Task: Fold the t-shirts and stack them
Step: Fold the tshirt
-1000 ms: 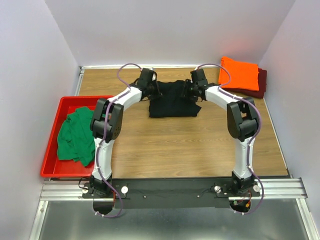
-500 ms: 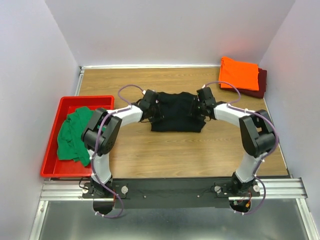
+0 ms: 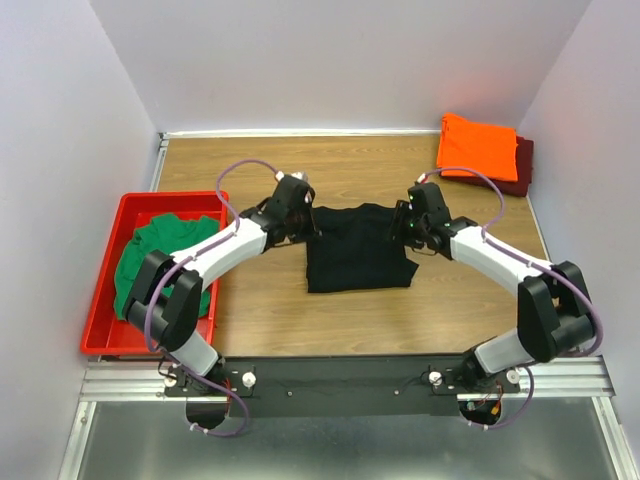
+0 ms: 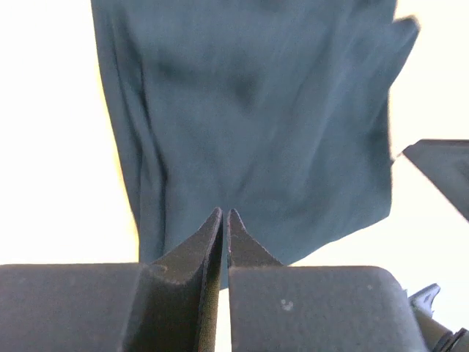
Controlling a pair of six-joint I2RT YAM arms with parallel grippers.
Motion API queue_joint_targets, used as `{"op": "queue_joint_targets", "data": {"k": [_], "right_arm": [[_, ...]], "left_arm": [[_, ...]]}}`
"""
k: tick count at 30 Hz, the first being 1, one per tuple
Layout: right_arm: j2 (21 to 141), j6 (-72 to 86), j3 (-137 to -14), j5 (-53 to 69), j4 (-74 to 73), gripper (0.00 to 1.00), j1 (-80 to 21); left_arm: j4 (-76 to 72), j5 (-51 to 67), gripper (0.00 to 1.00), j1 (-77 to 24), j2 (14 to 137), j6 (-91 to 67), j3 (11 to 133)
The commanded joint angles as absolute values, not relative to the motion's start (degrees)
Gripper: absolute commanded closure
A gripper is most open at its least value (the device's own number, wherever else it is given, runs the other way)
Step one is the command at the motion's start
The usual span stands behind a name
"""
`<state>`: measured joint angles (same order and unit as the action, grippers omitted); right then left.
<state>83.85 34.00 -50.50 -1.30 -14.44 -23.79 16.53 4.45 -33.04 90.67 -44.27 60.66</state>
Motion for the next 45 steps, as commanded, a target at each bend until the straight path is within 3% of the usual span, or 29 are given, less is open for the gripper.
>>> {"op": "queue_joint_targets", "data": {"k": [1,11,25,45], "right_arm": [[88.67,33.14,-56.24,-7.03,-15.56,0.45,-23.38],[99.75,31.73,-65.64,-10.02,-15.47,0.45,-20.92],[102.39,30.94,-68.38,-10.46,-15.47,0.45,-19.95],[103.71,30.85,-69.0,-10.02,-15.38,0.45,-19.69]], "left_arm": [[20.99,0.0,0.87,-30.59,92.97,-38.95,66.51],[23.99,-4.48,0.85,-29.0,100.98,-35.68,73.2],[21.27,-2.11,0.76,-28.48,107.22,-36.04,76.11],[16.53,3.78,0.76,-26.28,107.14,-36.12,75.41]]}}
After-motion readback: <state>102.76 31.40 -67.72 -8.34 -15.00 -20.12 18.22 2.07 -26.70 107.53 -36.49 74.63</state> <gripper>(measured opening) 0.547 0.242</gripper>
